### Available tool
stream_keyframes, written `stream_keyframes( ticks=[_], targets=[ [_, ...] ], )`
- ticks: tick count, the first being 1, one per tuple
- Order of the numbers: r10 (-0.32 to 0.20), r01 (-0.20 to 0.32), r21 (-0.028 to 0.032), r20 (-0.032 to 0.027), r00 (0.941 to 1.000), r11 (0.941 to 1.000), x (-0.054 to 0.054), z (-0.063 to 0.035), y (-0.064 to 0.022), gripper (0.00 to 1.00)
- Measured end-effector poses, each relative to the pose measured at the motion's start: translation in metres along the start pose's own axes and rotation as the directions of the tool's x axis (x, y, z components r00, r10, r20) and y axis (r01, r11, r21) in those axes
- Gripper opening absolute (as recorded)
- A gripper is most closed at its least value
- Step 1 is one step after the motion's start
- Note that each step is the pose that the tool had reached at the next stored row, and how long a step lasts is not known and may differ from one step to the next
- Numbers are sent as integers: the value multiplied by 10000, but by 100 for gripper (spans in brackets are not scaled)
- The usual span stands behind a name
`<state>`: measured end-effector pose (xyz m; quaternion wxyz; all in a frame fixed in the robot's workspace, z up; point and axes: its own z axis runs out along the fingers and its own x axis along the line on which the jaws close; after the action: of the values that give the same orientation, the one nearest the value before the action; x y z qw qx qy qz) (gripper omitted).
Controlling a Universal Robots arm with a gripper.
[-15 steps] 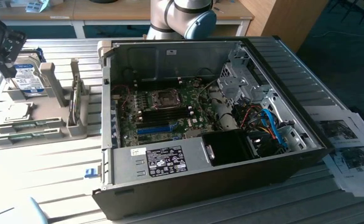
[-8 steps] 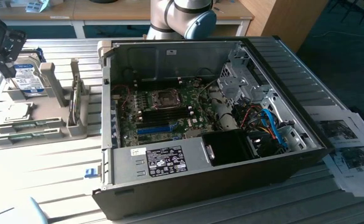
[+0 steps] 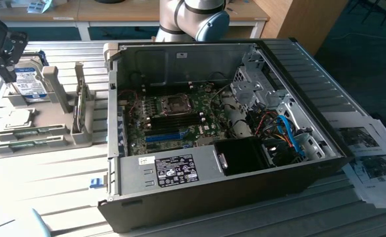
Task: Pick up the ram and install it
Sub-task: 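Pick up the ram and move it above insertion slot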
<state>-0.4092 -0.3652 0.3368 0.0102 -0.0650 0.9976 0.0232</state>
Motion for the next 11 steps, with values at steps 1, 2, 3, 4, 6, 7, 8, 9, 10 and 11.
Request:
stream_keyframes(
  ticks=[1, 2, 3, 4, 6, 7, 8, 9, 10, 11],
  targets=[
    [-102, 102, -2, -4, 9999, 9999, 0, 1, 0, 10],
    [-197, 197, -5, -8, 9998, 9998, 0, 2, 0, 10],
    [-285, 285, -7, -12, 9996, 9996, 0, 3, 0, 10],
    [-378, 378, -9, -16, 9993, 9993, 0, 5, 0, 10],
    [-551, 551, -14, -24, 9985, 9985, 0, 7, 0, 10],
    [-629, 628, -15, -28, 9980, 9980, 0, 8, 0, 10],
    [-687, 687, -17, -30, 9976, 9976, 0, 9, 0, 10],
    [-737, 737, -18, -33, 9973, 9973, 0, 9, 0, 10],
    [-790, 790, -19, -35, 9969, 9969, 0, 11, 0, 10],
    [-841, 841, -21, -37, 9965, 9965, 0, 11, 0, 10]
  ],
)
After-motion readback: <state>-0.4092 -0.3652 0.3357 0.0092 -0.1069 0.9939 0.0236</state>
